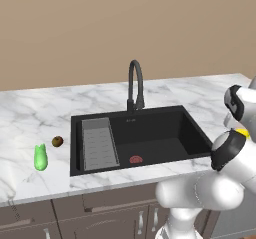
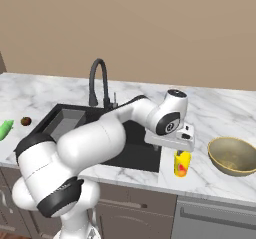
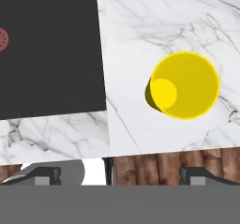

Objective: Remove the corn and apple from the sink. Then move the bowl and cup from the counter to the sink for washing.

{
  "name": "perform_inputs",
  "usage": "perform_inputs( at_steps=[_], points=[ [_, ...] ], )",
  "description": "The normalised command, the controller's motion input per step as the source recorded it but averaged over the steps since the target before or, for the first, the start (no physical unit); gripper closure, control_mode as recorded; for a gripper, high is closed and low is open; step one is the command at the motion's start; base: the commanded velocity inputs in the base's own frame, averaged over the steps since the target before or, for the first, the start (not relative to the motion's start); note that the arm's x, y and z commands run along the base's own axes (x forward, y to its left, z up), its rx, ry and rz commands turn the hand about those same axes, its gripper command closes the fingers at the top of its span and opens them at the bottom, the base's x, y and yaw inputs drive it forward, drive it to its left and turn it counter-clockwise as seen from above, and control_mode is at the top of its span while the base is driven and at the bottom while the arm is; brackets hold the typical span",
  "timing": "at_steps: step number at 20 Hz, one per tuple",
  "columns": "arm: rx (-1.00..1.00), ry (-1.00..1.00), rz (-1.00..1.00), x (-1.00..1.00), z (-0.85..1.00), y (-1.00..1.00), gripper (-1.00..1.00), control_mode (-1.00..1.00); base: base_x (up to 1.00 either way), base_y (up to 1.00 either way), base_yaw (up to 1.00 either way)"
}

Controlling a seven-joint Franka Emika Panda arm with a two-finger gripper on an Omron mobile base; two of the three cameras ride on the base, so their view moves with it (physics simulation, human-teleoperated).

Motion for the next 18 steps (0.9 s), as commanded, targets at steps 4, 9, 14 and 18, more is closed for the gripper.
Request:
perform_inputs(
  at_steps=[4,9,14,18],
  points=[
    [0.0,0.0,0.0,0.08,-0.12,0.0,-1.0,-1.0,0.0,0.0,0.0],
    [0.0,0.0,0.0,0.09,-0.11,0.0,-1.0,-1.0,0.0,0.0,0.0],
    [0.0,0.0,0.0,0.1,-0.09,0.0,-1.0,-1.0,0.0,0.0,0.0],
    [0.0,0.0,0.0,0.05,-0.07,-0.02,-1.0,-1.0,0.0,0.0,0.0]
  ],
)
